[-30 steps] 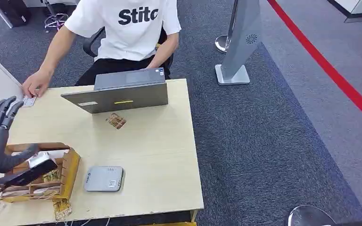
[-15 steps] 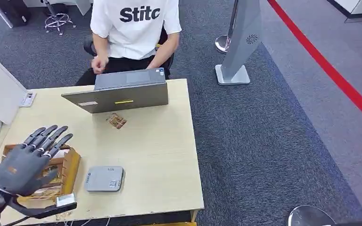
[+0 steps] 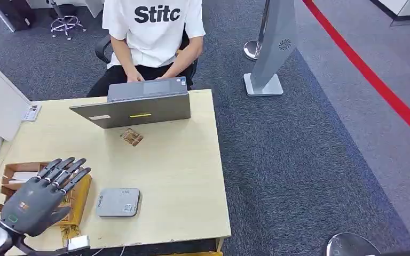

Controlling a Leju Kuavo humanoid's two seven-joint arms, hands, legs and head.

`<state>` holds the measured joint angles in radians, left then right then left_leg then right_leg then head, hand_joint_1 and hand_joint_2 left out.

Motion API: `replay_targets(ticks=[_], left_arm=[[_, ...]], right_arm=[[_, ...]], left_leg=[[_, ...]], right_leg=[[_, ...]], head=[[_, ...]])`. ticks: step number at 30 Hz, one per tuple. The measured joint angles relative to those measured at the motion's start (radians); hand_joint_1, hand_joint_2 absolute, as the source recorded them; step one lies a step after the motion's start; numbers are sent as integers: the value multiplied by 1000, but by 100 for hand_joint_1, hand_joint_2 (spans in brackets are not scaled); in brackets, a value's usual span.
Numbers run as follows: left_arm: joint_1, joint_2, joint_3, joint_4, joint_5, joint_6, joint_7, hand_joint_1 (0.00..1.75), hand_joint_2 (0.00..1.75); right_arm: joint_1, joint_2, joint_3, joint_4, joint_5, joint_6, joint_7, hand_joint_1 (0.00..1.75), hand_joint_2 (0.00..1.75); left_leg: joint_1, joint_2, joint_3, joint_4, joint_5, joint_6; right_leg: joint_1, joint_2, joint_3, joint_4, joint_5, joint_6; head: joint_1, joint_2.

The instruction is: Pass the card to the sensor for recognition and then transmit it.

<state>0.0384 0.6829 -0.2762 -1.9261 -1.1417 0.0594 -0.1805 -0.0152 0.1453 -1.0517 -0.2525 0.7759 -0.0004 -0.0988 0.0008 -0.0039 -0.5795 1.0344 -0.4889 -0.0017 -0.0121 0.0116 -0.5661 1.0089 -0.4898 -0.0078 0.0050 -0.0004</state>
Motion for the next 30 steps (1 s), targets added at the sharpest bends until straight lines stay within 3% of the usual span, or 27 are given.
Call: replay_targets(ticks=[5,16,22,30], left_arm=[[41,-50,-12,16,-49,73,31,0,175],[117,-119,-34,46,-122,100,84,0,175],[160,-131,-47,77,-132,113,121,0,175],[251,-115,-48,82,-98,159,220,0,175]], right_arm=[[0,0,-9,1,1,-2,1,0,175],[0,4,-26,0,19,-2,-6,0,175],[0,4,-39,0,20,-5,-5,0,175],[2,8,-66,-5,19,-8,0,0,175]], left_leg=[[0,0,0,0,0,0],[0,0,0,0,0,0],[0,0,0,0,0,0],[0,0,0,0,-1,0]], right_leg=[[0,0,0,0,0,0],[0,0,0,0,0,0],[0,0,0,0,0,0],[0,0,0,0,0,0]], head=[[0,0],[0,0],[0,0],[0,0]])
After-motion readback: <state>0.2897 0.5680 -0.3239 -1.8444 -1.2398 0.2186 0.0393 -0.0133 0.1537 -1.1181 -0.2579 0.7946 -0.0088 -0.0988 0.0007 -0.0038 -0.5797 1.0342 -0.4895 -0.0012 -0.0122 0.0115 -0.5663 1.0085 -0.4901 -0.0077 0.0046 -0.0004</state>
